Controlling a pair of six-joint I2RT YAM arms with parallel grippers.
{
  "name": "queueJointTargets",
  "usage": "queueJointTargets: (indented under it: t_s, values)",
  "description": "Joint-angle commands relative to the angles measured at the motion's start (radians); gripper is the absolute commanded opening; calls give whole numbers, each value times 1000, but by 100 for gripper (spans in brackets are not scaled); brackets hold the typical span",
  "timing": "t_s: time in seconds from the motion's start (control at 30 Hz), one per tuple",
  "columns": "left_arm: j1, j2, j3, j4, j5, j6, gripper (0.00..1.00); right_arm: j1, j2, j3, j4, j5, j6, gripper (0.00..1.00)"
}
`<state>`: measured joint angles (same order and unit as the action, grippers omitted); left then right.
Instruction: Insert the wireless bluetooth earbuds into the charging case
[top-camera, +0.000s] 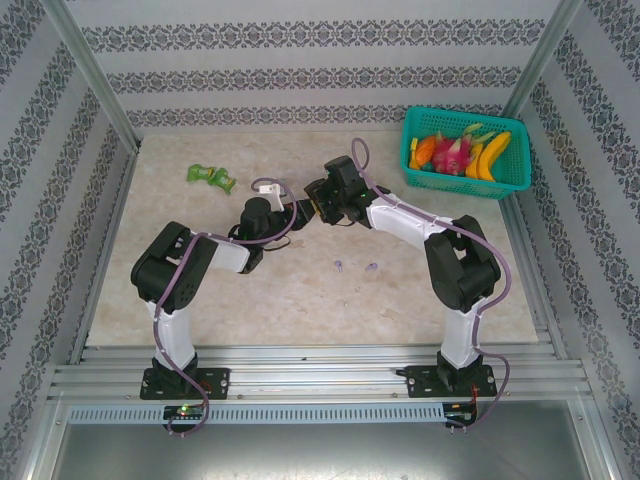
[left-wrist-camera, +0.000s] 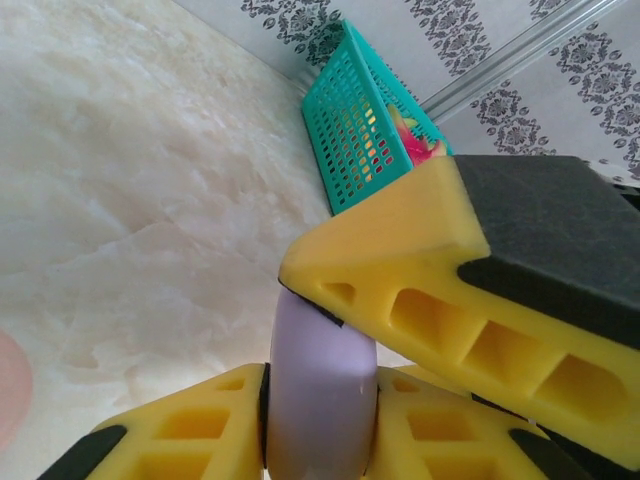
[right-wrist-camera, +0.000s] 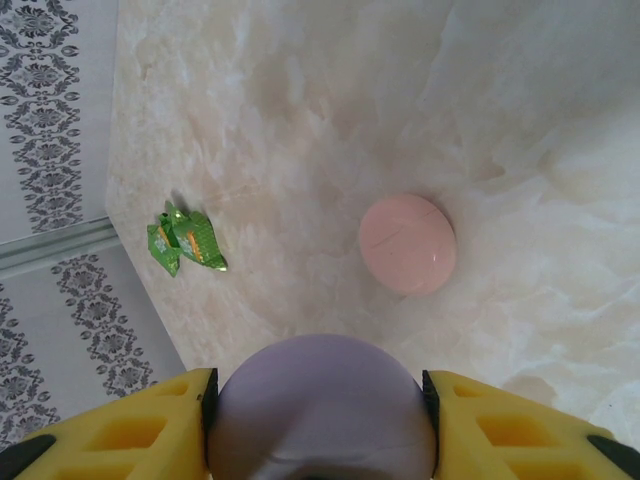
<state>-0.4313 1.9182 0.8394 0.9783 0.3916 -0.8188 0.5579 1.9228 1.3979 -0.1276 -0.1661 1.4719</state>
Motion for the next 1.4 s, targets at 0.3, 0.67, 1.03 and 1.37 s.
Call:
queueJointTargets:
  t_s: [0.3,0.67,1.03,1.37]
  values:
    - [-4,-22,32,-14,-3,16,8,-9,-49,-3,13,-6,9,52]
    - [54,-180,18,-184,189,87,6,-122,-197,-98,57,-82,-265,71]
    - [104,-268,177,-486,554,220,5,-159,-448,-435,241,-257,-796,71]
    - [104,-278,218,-595,619,270,4,-156,-499,-509,388,-372,-823,71]
